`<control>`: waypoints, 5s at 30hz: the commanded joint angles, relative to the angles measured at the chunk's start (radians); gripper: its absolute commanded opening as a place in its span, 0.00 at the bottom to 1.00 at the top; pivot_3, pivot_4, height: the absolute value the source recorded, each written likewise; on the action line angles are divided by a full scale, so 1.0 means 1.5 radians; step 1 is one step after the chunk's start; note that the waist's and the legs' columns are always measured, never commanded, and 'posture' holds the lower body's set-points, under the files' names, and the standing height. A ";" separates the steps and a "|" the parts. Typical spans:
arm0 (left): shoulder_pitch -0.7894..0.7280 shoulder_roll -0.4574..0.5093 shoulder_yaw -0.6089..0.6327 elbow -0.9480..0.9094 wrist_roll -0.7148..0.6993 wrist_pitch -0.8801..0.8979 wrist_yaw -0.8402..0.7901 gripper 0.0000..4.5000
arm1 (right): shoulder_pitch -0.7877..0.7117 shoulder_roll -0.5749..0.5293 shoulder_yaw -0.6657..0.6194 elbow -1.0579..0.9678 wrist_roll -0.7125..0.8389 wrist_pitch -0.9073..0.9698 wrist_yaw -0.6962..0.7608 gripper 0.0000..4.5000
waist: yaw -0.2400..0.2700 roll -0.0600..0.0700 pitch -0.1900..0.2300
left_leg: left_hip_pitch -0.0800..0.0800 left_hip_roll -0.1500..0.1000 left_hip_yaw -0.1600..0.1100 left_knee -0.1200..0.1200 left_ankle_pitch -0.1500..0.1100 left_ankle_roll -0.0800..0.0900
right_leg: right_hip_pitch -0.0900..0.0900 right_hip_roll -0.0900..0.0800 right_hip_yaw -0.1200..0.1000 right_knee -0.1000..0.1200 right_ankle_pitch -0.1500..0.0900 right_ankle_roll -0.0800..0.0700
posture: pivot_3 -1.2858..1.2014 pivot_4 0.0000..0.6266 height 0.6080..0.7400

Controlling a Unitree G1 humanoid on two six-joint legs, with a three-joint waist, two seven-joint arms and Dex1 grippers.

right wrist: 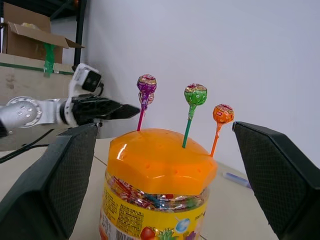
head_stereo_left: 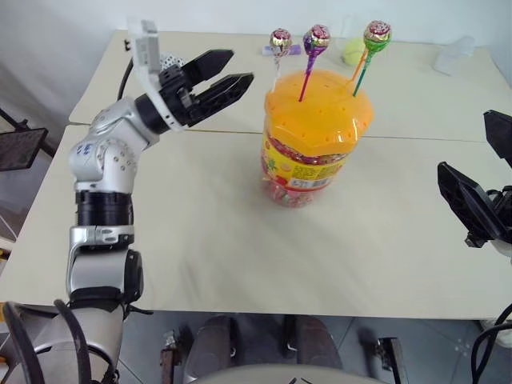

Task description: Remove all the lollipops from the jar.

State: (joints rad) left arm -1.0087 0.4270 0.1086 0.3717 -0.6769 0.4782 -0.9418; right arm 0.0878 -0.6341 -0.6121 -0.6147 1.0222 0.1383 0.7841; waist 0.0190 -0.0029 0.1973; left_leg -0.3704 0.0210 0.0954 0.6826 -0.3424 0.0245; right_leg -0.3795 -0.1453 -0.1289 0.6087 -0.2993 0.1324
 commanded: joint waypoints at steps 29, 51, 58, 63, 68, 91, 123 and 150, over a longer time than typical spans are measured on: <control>-0.008 -0.027 0.236 0.007 -0.130 0.118 0.122 0.01 | -0.038 -0.029 0.086 -0.011 -0.009 0.010 0.093 1.00 | -0.009 -0.001 0.001 | 0.001 0.001 -0.003 0.000 0.001 0.001 | 0.000 0.000 0.001 0.002 0.000 0.000 | 0.52 0.24 1.00; 0.653 0.317 0.231 -0.358 0.000 0.259 0.071 0.47 | -0.075 -0.087 0.145 0.192 -0.123 -0.043 0.388 1.00 | 0.005 -0.004 0.003 | 0.002 0.005 -0.003 0.000 -0.001 -0.003 | -0.001 -0.002 0.008 0.001 -0.001 -0.002 | 0.52 0.24 1.00; 0.358 0.329 0.163 -0.211 -0.027 0.044 -0.199 0.67 | -0.053 -0.062 0.039 0.137 -0.061 0.002 0.239 1.00 | 0.009 -0.004 0.003 | -0.003 0.004 0.002 0.001 0.000 -0.002 | -0.008 -0.002 0.006 0.007 -0.001 -0.002 | 0.52 0.24 1.00; 0.119 0.193 0.052 -0.133 0.009 0.005 -0.188 0.67 | -0.051 -0.039 -0.018 0.117 -0.037 0.006 0.149 1.00 | 0.010 -0.004 0.003 | -0.003 -0.001 0.005 0.001 0.001 -0.001 | -0.009 -0.002 0.005 0.008 0.000 -0.001 | 0.52 0.24 1.00; -0.043 0.042 -0.024 -0.027 0.071 -0.020 -0.122 0.67 | -0.041 -0.005 -0.040 0.089 -0.034 0.000 0.078 1.00 | 0.006 -0.005 0.003 | -0.004 -0.001 0.007 0.002 0.001 0.000 | -0.009 -0.001 0.005 0.008 0.000 0.000 | 0.52 0.24 1.00; -0.170 -0.113 0.088 0.083 -0.013 0.037 -0.036 0.00 | -0.069 0.023 0.037 0.055 -0.036 -0.005 0.053 1.00 | 0.004 -0.005 0.003 | -0.004 -0.001 0.004 0.002 0.002 0.002 | -0.010 -0.001 0.008 0.007 0.001 0.000 | 0.52 0.24 1.00; 0.622 0.274 0.193 -0.429 -0.024 0.329 0.086 0.68 | -0.118 -0.117 0.132 0.223 -0.132 -0.019 0.368 1.00 | 0.003 -0.004 0.002 | 0.000 0.004 0.002 0.003 0.000 -0.002 | -0.008 -0.001 0.011 0.008 -0.001 -0.002 | 0.52 0.24 1.00; 0.318 0.137 0.208 -0.285 -0.152 0.047 -0.090 0.88 | -0.522 0.014 0.284 0.270 -0.163 0.237 -0.076 0.56 | -0.006 -0.004 0.003 | -0.003 0.005 0.004 0.003 0.000 -0.002 | -0.011 0.001 0.009 0.010 -0.001 -0.002 | 0.52 0.24 1.00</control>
State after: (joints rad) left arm -0.5339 0.6332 0.4106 -0.0382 -0.8958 0.5728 -1.0714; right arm -0.6726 -0.6156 -0.1586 -0.1960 0.7743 0.5012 0.6660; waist 0.0094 -0.0087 0.2012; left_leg -0.3756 0.0288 0.1014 0.6867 -0.3422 0.0218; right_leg -0.3962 -0.1437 -0.1159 0.6235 -0.3003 0.1294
